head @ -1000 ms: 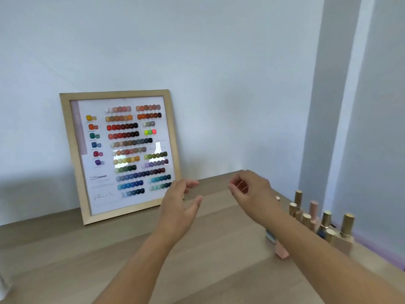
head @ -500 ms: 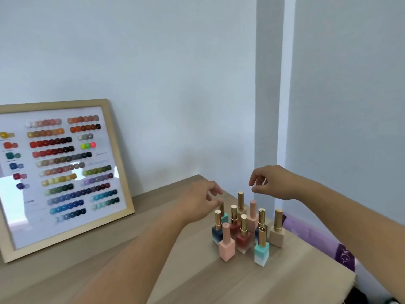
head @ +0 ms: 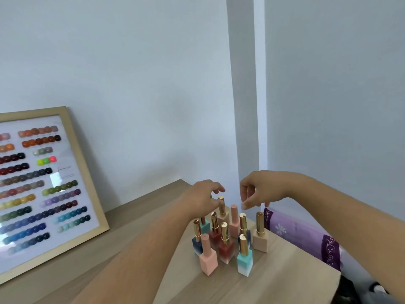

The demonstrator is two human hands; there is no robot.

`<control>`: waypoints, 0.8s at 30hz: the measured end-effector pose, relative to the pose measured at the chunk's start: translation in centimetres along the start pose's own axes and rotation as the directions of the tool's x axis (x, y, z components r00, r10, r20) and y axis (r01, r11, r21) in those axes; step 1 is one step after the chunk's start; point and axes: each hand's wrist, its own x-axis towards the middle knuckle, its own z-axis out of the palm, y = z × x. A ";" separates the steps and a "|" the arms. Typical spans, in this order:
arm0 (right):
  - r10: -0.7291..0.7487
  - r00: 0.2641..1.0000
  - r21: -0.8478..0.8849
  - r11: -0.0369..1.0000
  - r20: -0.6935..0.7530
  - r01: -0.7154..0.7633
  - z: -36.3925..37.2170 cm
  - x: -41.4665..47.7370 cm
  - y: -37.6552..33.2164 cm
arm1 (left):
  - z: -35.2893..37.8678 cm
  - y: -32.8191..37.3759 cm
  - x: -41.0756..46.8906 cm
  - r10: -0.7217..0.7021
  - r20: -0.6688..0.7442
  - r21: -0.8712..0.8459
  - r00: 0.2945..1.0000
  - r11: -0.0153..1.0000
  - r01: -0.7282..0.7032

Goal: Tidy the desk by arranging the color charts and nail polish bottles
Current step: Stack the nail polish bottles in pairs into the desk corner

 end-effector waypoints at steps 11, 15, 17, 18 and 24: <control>0.052 0.997 -0.129 0.990 -0.052 -0.058 2.5 -1.0 2.1 | 1.6 -0.1 2.3 0.006 0.033 0.058 0.999 0.998 -0.008; 0.032 0.995 -0.108 0.993 -0.090 -0.041 0.7 -0.5 2.9 | 0.9 -0.9 2.8 0.007 0.008 0.036 1.000 0.999 -0.008; 0.018 0.994 -0.100 0.995 -0.112 -0.029 -0.6 0.3 3.1 | -0.1 -1.7 3.1 -0.009 -0.027 0.017 1.000 1.000 0.010; 0.009 0.992 -0.093 0.995 -0.126 -0.021 -1.2 1.0 3.2 | -0.6 -2.2 3.3 -0.023 -0.050 0.007 0.999 1.000 0.023; -0.058 0.979 -0.040 0.998 -0.198 0.051 -2.0 7.9 2.4 | -2.6 -6.4 4.0 -0.167 -0.167 -0.126 0.972 0.981 0.147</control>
